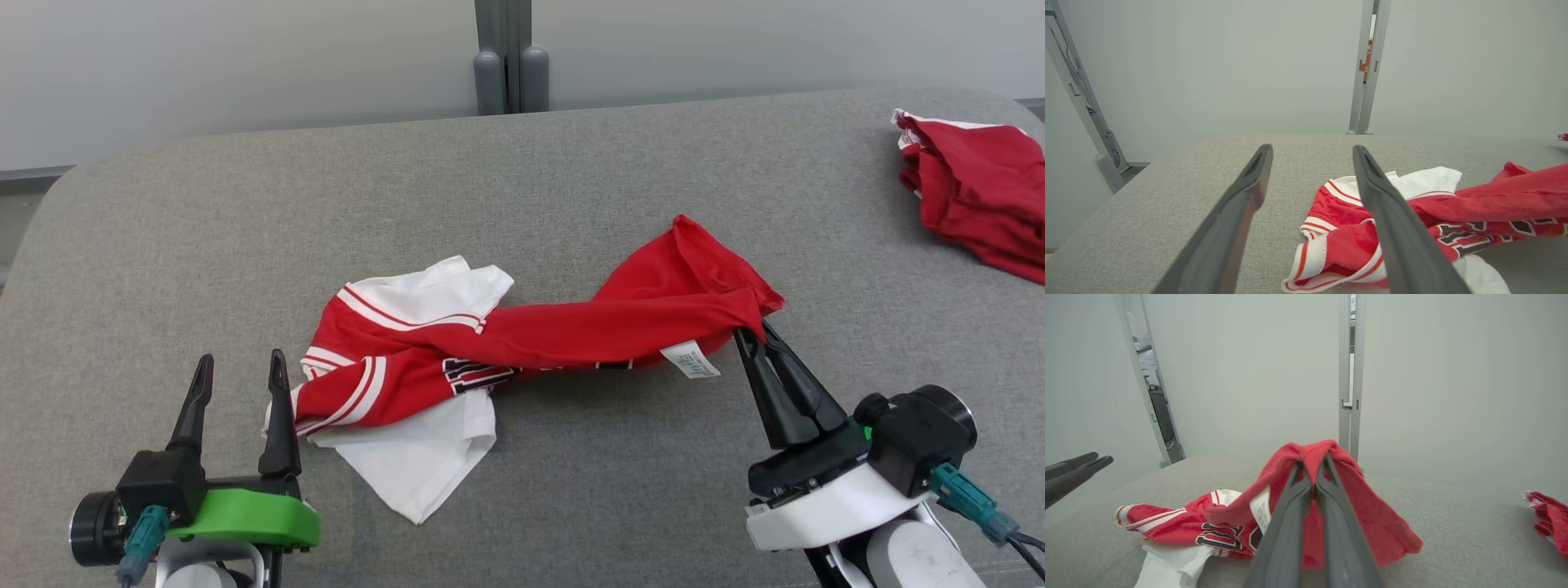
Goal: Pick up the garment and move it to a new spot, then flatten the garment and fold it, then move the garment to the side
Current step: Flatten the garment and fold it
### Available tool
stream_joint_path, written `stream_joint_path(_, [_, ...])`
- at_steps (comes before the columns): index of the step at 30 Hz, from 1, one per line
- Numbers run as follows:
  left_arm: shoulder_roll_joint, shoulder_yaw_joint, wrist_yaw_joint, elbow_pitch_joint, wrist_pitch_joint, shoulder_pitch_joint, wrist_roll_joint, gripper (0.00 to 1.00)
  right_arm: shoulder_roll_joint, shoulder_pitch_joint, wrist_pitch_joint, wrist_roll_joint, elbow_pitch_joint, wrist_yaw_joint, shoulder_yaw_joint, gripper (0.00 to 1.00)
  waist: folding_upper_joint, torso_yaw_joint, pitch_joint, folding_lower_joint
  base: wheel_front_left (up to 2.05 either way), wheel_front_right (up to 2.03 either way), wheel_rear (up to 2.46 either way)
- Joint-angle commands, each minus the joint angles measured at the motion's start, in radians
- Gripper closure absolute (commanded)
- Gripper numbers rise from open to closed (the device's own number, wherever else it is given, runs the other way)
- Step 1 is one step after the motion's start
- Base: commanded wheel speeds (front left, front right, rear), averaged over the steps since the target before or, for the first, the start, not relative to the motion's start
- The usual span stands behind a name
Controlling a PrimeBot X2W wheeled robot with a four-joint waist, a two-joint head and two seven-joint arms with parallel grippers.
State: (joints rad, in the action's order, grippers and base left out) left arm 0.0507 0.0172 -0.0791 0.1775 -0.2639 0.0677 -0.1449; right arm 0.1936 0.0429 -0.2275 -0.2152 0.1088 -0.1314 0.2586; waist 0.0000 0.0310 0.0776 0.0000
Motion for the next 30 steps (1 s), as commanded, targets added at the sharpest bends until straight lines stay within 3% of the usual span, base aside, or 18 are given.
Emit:
stream_joint_path(1, [0.0, 0.0, 0.001, 0.002, 0.0, -0.008, -0.011, 0.0, -0.003, -0.016, 0.013, 0.009, 0.041, 0.002, 0.001, 1.0, 0.0, 0.0, -0.001, 0.0, 0.0, 0.0, 0.0])
stream_joint_path(7, [0.0, 0.002, 0.005, 0.004, 0.0, -0.014, -0.013, 0.0, -0.014, -0.023, 0.075, 0.011, 0.206, 0.002, -0.011, 1.0, 0.0, -0.003, -0.003, 0.0, 0.0, 0.0, 0.0])
stream_joint_path(13, [0.0, -0.002, 0.006, 0.006, 0.0, -0.005, -0.012, 0.0, -0.011, -0.006, 0.12, 0.007, 0.27, 0.002, -0.038, 1.0, 0.0, -0.003, -0.002, 0.0, 0.0, 0.0, 0.0])
stream_joint_path(22, [0.0, -0.016, 0.01, 0.004, 0.0, 0.012, -0.017, 0.0, 0.011, 0.073, 0.112, -0.008, 0.177, 0.002, -0.073, 1.0, 0.0, 0.02, 0.016, 0.0, 0.0, 0.0, 0.0])
stream_joint_path(30, [0.0, -0.044, 0.014, 0.006, 0.0, 0.045, -0.029, 0.0, 0.038, 0.271, 0.069, -0.042, -0.036, 0.002, -0.057, 1.0, 0.0, 0.057, 0.061, 0.0, 0.0, 0.0, 0.0])
